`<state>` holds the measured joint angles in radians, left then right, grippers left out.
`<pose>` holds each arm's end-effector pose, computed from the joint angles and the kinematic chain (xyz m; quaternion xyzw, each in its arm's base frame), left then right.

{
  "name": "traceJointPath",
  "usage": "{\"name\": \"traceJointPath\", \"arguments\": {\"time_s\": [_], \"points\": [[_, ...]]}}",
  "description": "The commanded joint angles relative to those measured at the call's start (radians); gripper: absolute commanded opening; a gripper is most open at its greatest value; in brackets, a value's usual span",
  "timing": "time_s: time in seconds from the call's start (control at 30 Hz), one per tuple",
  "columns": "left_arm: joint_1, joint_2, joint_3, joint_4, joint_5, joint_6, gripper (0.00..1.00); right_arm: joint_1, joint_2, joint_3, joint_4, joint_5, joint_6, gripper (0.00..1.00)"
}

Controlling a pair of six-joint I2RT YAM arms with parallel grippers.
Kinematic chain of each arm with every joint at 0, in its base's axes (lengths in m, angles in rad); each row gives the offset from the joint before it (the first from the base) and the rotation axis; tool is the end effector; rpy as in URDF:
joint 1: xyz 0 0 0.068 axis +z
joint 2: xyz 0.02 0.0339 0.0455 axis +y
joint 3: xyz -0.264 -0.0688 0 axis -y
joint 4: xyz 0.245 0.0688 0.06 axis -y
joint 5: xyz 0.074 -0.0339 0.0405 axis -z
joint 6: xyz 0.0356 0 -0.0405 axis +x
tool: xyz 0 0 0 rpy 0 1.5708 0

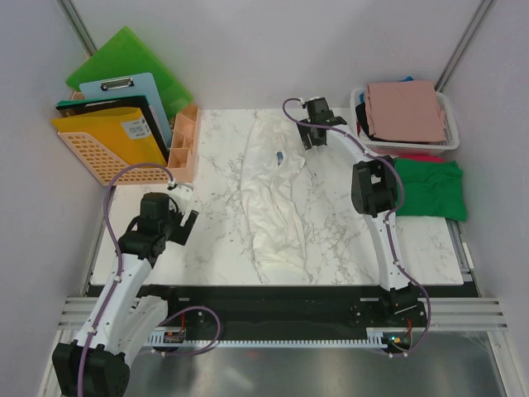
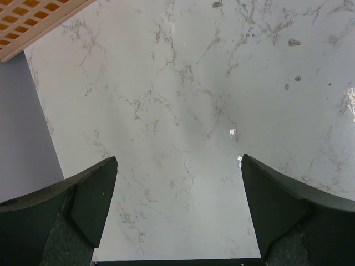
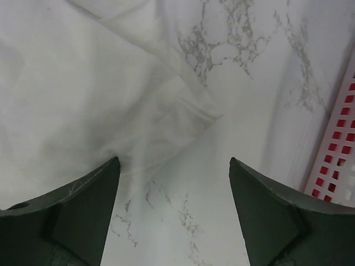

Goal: Fold and stack the t-shirts
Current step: Fold the tshirt

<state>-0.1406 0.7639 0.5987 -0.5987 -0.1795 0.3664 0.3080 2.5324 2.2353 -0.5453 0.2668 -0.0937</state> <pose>0.1589 -0.0161 0.2396 0.1957 0.8956 0.1260 0.3792 0.5369 0.1610 0.1694 -0.1383 0.9169 -0.0858 0.3643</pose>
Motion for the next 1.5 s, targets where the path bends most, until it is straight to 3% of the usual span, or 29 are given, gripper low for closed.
{"name": "traceJointPath", "arguments": {"time_s": [0.0,0.13,0.27,0.37,0.57,0.7,0.87,1.03,1.17,1.2,1.27,1.3,1.47], "points": [[0.006,0.009,0.0,-0.001,0.017,0.029,1.0,-0.01,0.054,0.056,0.005,0.141,-0.044,0.87],[0.006,0.014,0.0,-0.001,0.02,0.028,1.0,-0.013,0.083,0.061,0.091,0.477,-0.138,0.91],[0.006,0.014,-0.002,-0.003,0.021,0.031,1.0,-0.026,0.083,0.02,0.246,0.624,-0.254,0.92],[0.006,0.015,-0.002,-0.006,0.025,0.032,1.0,-0.033,0.097,0.023,0.3,0.67,-0.311,0.94],[0.006,0.018,0.0,-0.015,0.04,0.037,1.0,-0.033,-0.004,-0.166,0.657,0.745,-0.431,0.95],[0.006,0.028,0.0,-0.015,0.052,0.039,1.0,-0.033,-0.121,-0.25,0.662,0.746,-0.387,0.97],[0.004,0.023,0.0,-0.016,0.067,0.042,1.0,-0.035,-0.303,-0.347,0.429,0.638,-0.249,0.98],[0.004,0.025,0.0,-0.016,0.086,0.045,1.0,-0.037,-0.547,-0.525,0.345,0.522,-0.193,0.98],[0.004,0.026,0.001,-0.019,0.084,0.045,1.0,-0.069,-0.708,-0.585,0.027,0.176,-0.089,0.98],[0.004,0.026,0.001,-0.021,0.081,0.043,1.0,-0.073,-0.733,-0.603,-0.025,0.017,-0.081,0.98],[0.004,0.02,0.001,-0.019,0.083,0.043,1.0,-0.073,-0.808,-0.685,-0.137,-0.133,-0.122,0.98],[0.004,0.02,0.001,-0.021,0.089,0.043,1.0,-0.073,-0.831,-0.724,-0.166,-0.29,-0.155,0.98],[0.004,0.02,0.003,-0.023,0.094,0.045,1.0,-0.061,-0.951,-0.934,-0.347,-0.471,-0.326,0.96]]}}
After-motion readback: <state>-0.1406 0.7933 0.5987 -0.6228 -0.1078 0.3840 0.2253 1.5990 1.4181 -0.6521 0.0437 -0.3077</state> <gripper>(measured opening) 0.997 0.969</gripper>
